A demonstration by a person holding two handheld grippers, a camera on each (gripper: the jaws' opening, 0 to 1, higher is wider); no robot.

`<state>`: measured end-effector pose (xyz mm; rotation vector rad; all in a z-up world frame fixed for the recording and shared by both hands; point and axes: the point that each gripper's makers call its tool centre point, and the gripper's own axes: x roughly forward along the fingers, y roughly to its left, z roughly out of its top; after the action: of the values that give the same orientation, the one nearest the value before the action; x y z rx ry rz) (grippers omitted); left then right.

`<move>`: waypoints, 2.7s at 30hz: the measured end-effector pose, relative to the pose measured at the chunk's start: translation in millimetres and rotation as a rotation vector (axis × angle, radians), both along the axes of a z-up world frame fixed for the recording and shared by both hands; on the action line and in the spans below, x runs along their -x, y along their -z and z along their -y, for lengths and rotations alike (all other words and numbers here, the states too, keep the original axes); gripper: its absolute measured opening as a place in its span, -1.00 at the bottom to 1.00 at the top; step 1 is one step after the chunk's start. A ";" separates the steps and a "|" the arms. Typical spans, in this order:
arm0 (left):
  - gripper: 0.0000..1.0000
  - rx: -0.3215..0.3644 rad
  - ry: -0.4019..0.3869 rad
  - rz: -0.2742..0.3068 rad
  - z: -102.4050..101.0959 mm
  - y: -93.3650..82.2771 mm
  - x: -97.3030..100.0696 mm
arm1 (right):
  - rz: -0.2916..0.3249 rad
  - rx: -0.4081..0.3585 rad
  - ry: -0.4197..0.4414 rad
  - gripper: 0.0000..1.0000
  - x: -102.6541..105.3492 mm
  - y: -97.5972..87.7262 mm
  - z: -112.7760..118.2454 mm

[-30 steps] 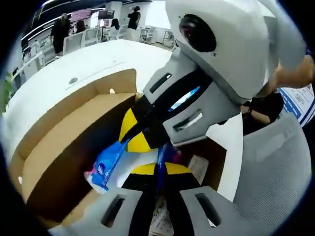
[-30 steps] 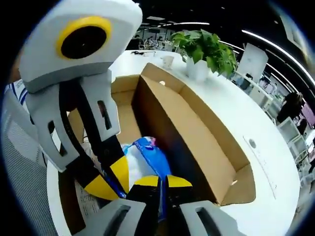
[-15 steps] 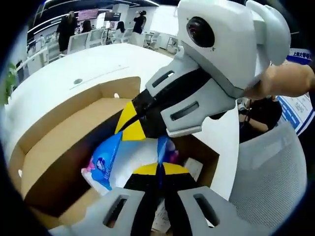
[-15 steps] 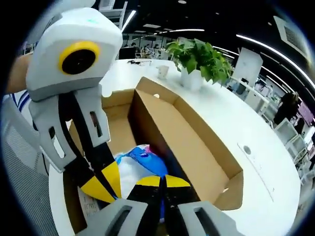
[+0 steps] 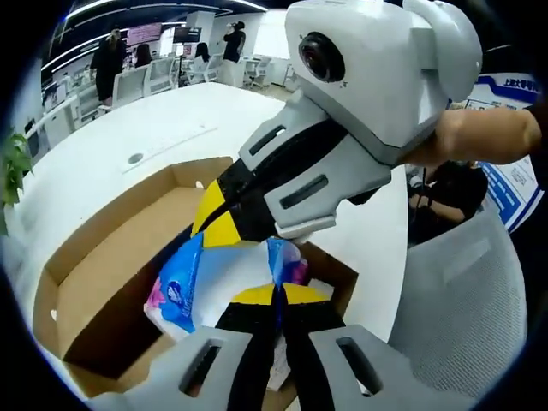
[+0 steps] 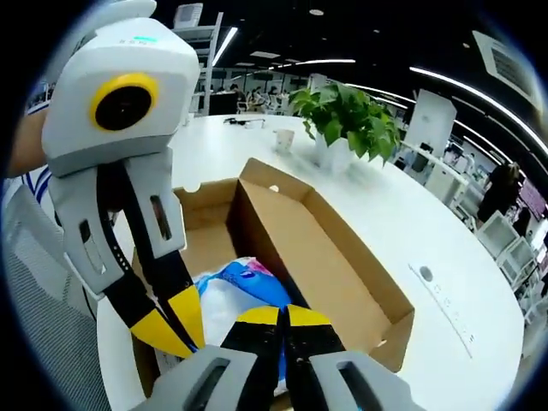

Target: Operate the shoe box by opening the lid, removing the specified soft item, and placing it in the target area until the item is outside and the box remains undamaged.

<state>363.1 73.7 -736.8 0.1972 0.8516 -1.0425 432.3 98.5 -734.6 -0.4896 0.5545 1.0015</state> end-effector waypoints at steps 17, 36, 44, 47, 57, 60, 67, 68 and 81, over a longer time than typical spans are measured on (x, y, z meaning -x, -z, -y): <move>-1.00 0.019 -0.009 -0.004 11.2 -35.4 -0.7 | 0.052 -0.058 0.004 -1.00 0.7 -44.4 13.2; -1.00 0.090 0.083 0.006 71.3 -62.1 6.6 | 0.083 -0.066 0.056 -1.00 0.5 -68.4 62.0; -1.00 0.095 0.132 0.007 99.9 -69.0 9.5 | 0.070 -0.077 0.108 -1.00 1.4 -74.3 97.3; -1.00 0.099 0.148 0.011 113.6 -72.1 9.5 | 0.067 -0.081 0.124 -1.00 0.6 -76.3 108.8; -1.00 0.075 0.192 0.034 157.3 -76.1 -2.0 | 0.053 -0.110 0.169 -1.00 -7.2 -81.7 148.0; -1.00 0.073 0.199 0.035 166.3 -76.8 -4.6 | 0.045 -0.128 0.187 -1.00 -10.8 -83.6 160.2; -1.00 0.081 0.214 0.021 191.2 -75.5 -9.6 | 0.034 -0.141 0.215 -1.00 -11.7 -81.3 184.7; -1.00 0.083 0.214 0.016 195.6 -74.7 -10.4 | 0.031 -0.139 0.218 -1.00 -11.3 -80.5 187.5; -1.00 0.083 0.239 -0.027 230.6 -61.0 -14.3 | -0.009 -0.121 0.249 -1.00 -14.3 -63.7 226.5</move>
<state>377.5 -156.9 -675.8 0.2188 0.8204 -1.3046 446.6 -128.1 -670.9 -0.3000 0.5446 0.7941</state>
